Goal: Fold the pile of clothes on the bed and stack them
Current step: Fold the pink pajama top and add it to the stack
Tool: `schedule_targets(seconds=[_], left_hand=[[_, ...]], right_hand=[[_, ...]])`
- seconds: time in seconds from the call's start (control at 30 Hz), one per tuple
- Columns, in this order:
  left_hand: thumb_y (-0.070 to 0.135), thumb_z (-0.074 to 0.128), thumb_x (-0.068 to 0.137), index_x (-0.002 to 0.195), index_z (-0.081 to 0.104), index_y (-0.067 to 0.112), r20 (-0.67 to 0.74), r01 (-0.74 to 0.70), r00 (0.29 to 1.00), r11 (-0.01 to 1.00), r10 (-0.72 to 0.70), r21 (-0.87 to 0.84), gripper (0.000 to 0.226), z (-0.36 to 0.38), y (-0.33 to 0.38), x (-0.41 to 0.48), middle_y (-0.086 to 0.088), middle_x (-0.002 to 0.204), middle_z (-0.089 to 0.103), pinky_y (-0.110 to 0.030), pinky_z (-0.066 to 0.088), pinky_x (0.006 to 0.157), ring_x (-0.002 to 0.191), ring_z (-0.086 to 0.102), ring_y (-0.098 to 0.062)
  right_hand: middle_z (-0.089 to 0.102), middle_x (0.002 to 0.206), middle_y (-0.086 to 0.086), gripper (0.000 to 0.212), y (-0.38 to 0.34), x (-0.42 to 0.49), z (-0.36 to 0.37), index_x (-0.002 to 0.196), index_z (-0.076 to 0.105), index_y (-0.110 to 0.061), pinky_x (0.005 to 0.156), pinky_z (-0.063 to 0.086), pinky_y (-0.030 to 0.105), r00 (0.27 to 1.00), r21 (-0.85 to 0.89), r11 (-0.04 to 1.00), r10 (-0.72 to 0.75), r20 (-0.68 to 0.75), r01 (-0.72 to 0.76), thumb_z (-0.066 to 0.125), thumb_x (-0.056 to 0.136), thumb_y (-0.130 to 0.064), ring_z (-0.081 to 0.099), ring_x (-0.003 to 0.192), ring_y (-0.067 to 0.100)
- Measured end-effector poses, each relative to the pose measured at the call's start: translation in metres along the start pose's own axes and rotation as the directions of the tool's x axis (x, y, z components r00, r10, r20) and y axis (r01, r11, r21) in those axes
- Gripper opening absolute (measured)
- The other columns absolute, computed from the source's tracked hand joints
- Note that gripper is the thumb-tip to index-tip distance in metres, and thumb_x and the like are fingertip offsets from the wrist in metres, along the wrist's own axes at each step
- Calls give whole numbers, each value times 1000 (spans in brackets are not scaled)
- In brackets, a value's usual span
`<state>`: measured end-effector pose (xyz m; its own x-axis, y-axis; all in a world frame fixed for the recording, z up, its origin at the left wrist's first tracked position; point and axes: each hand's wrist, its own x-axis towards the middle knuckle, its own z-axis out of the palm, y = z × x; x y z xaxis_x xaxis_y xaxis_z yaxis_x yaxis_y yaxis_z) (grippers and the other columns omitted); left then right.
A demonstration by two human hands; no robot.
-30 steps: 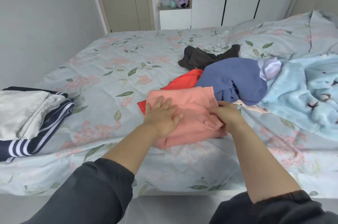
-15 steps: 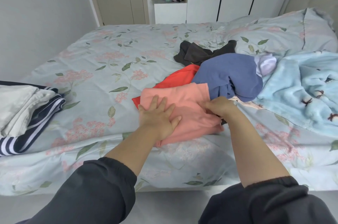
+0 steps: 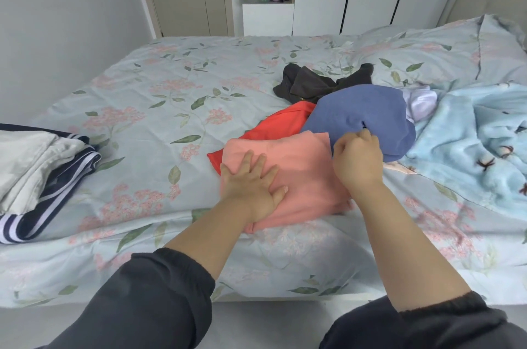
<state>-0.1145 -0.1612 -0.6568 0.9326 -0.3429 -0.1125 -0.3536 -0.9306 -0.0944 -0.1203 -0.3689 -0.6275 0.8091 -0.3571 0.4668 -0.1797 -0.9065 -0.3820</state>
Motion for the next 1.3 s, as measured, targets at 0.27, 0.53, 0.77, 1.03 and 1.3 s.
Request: schedule_targets(seconds=[0.27,0.53,0.77,1.03,1.3], left_hand=[[49,30,97,151,21,22,-173,-2,984,963,-46,-268,61,1,-7,-6,7,161,-1,-57,2,114,147,-8,-13],[47,41,98,131,51,20,-6,77,921,197,-388,-977,44,29,-42,-39,6,115,55,-26,37,90,110,52,-14],[45,26,102,114,58,17,5,127,921,287,-390,-949,44,32,-44,-43,0,108,59,-33,39,92,107,54,-21],[66,51,84,130,56,14,304,310,941,22,-150,-950,69,19,-49,-26,-3,122,64,-34,42,105,111,60,-20],[82,25,81,135,49,13,480,491,871,181,-106,-852,90,9,-41,-54,-13,108,69,-30,52,83,87,66,-21]], right_hand=[[10,159,-12,45,-17,-25,55,147,28,-38,116,-2,40,814,83,957,-280,508,277,25,102,-33,4,147,14],[4,159,-12,48,-13,-24,62,150,19,-37,116,-5,39,813,130,974,-227,536,186,21,102,-40,0,147,13],[8,159,-10,71,-29,-48,19,150,18,-35,119,-2,34,645,394,859,-507,572,326,54,89,-39,1,145,4],[5,160,-6,101,-32,-73,26,151,3,-36,118,9,44,641,118,846,-478,600,520,66,71,-36,6,146,12],[49,139,5,67,-37,-86,9,144,38,-18,95,40,30,701,106,823,-536,470,558,59,80,-26,44,127,22]])
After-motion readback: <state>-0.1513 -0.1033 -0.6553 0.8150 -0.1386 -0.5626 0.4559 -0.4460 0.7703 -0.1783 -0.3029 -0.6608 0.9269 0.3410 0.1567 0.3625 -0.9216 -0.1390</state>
